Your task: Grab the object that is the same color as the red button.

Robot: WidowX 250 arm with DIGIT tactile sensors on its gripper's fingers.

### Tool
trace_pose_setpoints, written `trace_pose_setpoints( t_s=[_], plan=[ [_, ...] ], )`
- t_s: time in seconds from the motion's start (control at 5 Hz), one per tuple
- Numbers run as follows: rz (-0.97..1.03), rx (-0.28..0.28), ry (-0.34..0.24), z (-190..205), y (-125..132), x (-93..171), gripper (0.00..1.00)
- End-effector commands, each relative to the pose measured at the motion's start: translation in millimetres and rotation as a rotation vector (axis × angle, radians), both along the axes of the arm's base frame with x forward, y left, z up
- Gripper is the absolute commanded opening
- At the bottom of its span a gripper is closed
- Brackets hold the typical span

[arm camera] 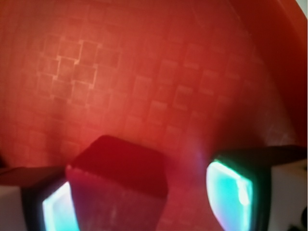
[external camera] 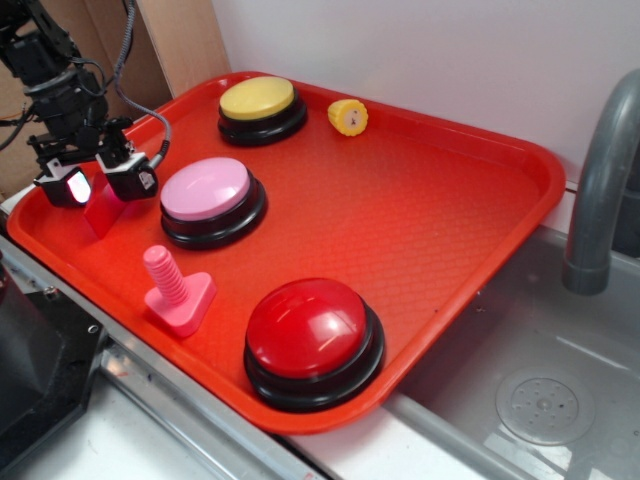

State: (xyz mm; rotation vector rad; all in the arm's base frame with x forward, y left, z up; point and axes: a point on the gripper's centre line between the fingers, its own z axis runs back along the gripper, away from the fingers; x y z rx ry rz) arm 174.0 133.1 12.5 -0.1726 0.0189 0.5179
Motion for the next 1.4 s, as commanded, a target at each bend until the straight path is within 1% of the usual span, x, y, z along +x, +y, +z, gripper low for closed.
trace_pose_setpoints(
  t_s=[0.0,0.2,0.4,0.6,0.8,1.0,1.2],
  plan=[
    [-0.011,0.033,-0.047,8.6,-2.4,-4.0,0.05],
    [-0.043,0.043,-0.048,16.5,-6.6,-0.7,0.05],
    [-0.212,0.070,-0.070,34.1,-9.9,4.2,0.06],
    [-0.347,0.085,-0.031,60.1,-46.0,20.9,0.00],
    [-0.453,0.152,-0.030,76.8,-80.4,24.6,0.00],
    [-0.604,0.135,-0.046,83.0,-118.1,23.1,0.00],
    [-0.694,0.122,-0.046,78.6,-143.3,18.5,0.00]
  ],
)
